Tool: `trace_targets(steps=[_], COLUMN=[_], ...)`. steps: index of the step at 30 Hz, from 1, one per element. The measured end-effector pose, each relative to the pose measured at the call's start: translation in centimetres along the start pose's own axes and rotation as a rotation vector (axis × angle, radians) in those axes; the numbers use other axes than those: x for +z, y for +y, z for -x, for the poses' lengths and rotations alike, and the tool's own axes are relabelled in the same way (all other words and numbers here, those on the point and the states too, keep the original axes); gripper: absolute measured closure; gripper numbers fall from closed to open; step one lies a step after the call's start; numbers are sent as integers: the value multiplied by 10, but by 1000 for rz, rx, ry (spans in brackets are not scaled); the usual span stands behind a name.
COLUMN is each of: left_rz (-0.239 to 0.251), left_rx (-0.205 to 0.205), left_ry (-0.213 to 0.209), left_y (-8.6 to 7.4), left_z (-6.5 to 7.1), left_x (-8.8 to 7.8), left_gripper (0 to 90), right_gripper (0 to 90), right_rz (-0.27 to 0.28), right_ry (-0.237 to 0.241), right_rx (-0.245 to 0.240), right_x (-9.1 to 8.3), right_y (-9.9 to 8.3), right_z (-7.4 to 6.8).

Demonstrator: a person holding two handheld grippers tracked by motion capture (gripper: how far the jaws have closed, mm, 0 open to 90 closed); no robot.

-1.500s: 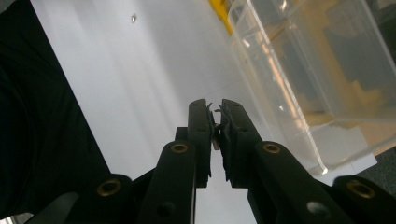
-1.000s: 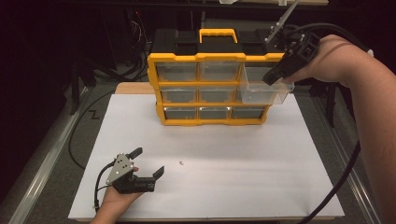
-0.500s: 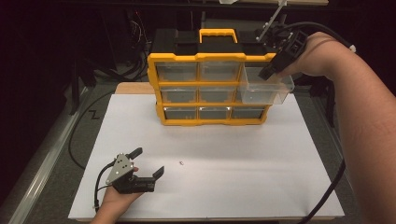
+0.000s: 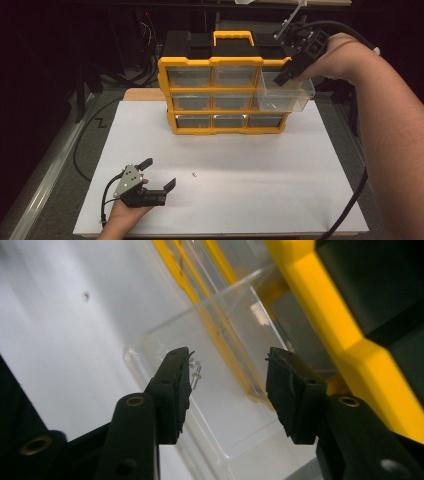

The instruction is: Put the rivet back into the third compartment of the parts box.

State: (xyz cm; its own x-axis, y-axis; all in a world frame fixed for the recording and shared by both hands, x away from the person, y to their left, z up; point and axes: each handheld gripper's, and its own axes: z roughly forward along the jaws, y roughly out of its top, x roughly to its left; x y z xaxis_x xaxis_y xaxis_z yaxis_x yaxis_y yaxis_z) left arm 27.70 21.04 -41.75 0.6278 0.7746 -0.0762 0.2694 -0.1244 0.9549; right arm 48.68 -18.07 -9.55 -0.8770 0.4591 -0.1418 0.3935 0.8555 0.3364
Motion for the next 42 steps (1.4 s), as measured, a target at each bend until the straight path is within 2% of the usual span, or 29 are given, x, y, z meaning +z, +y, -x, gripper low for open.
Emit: trace_targets(steps=[5,9,15,20,24,28,34,37,42], left_rz=[-6,-4,-1,-3,-6,-2,-3,1,1], left_rx=[1,-2,-2,0,1,1,1,0,0], left_ry=[-3,-3,-5,-7,-10,-12,-12,-12,-12], left_y=[0,0,0,1,0,1,1,1,1], left_z=[-1,-1,0,1,1,1,1,1,1], left_x=[0,-1,0,1,2,1,1,1,1], left_gripper=[4,4,4,4,5,4,4,4,5], right_gripper=[508,508,502,462,396,287,92,0,0], right_rz=[31,32,16,-4,-1,-7,-23,-28,-47], right_ry=[-14,-3,24,51,85,108,119,125,155], right_rx=[-4,-3,-10,-32,-27,-16,4,31,50], right_x=[-22,-29,-24,-9,13,42,93,121,165], right_y=[-9,-25,-51,-66,-78,-90,-107,-115,-126], right_z=[-15,-30,-52,-72,-80,-84,-95,-101,-111])
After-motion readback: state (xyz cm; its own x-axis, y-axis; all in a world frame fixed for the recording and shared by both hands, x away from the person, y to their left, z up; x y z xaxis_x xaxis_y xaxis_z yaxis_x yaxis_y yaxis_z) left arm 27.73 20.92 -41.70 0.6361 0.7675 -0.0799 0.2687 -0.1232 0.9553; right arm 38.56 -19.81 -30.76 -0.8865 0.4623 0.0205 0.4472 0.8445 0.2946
